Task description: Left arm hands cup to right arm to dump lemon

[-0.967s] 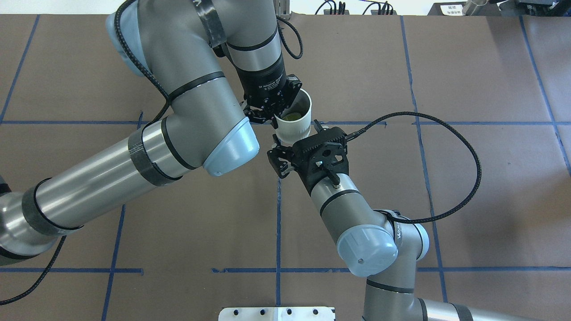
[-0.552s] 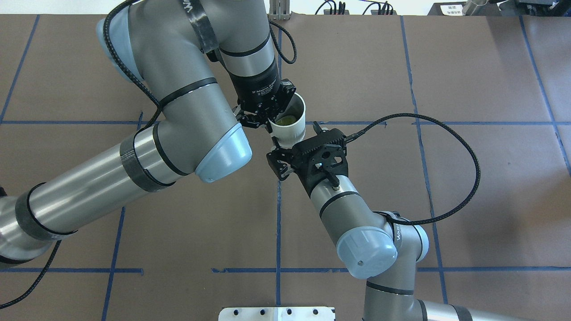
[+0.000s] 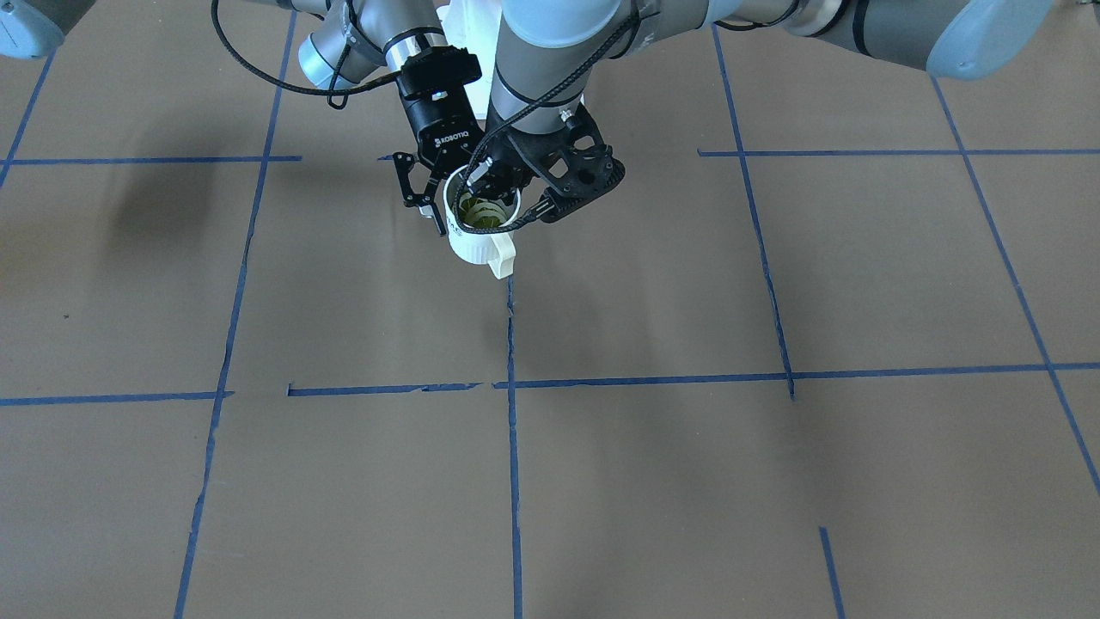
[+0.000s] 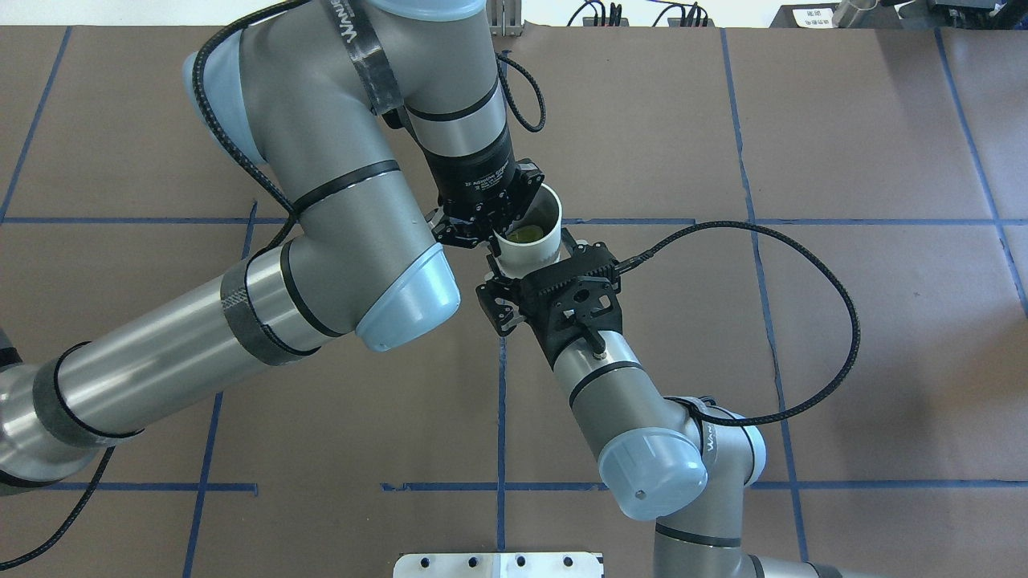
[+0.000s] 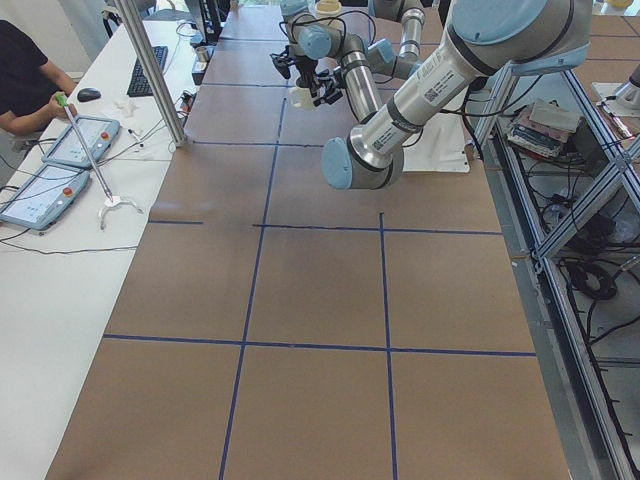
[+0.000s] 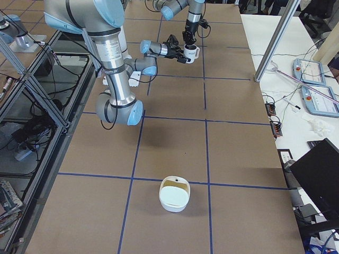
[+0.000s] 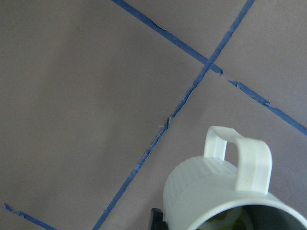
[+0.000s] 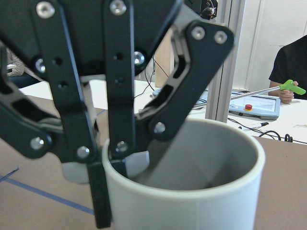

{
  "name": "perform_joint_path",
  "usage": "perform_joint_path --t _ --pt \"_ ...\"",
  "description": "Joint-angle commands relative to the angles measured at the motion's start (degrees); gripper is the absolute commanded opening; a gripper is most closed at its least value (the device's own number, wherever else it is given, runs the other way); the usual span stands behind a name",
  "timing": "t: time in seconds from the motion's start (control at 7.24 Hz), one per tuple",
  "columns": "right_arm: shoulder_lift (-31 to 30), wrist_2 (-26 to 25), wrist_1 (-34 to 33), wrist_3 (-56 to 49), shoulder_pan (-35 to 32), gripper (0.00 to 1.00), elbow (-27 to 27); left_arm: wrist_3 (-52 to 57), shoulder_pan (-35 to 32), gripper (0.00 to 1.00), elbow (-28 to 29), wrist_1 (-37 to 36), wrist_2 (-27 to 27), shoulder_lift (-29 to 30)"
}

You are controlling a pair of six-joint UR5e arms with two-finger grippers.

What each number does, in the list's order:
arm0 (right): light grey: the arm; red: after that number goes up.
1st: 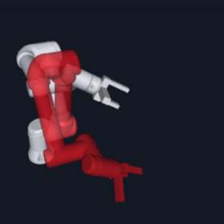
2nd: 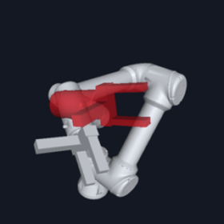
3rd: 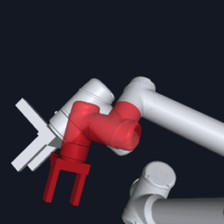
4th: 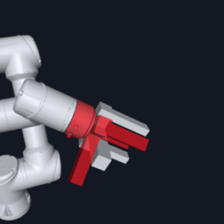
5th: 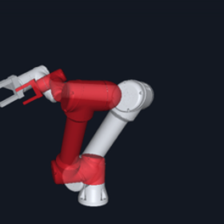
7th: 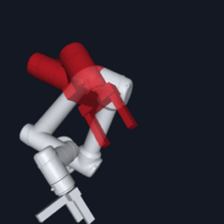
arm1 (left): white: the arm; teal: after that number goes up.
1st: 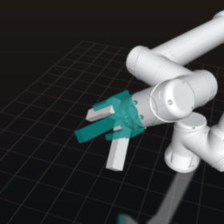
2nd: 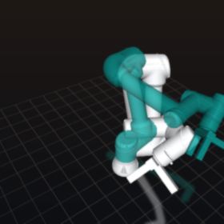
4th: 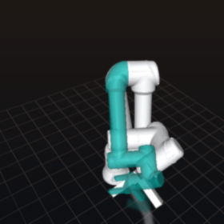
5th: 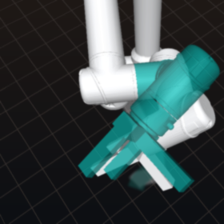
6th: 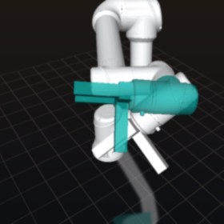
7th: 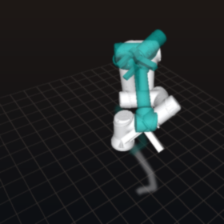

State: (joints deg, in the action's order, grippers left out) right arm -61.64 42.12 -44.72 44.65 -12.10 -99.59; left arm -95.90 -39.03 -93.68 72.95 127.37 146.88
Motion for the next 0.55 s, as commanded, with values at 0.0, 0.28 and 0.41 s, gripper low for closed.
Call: perform_joint_path --t 0.0,0.28,0.41 --pt "-0.06 -0.54 -0.01 0.0 0.14 1.0 0.45 -0.43 0.53 0.03 -0.45 0.0 -0.01 -0.1" --pt "-0.23 -1.07 -0.01 -0.09 0.14 0.78 0.62 -0.43 0.53 0.08 -0.72 0.0 -0.01 -0.1" --pt "-0.24 -1.16 -0.01 -0.43 0.49 0.45 0.89 -0.43 0.53 0.21 -0.8 0.0 0.08 -0.1"
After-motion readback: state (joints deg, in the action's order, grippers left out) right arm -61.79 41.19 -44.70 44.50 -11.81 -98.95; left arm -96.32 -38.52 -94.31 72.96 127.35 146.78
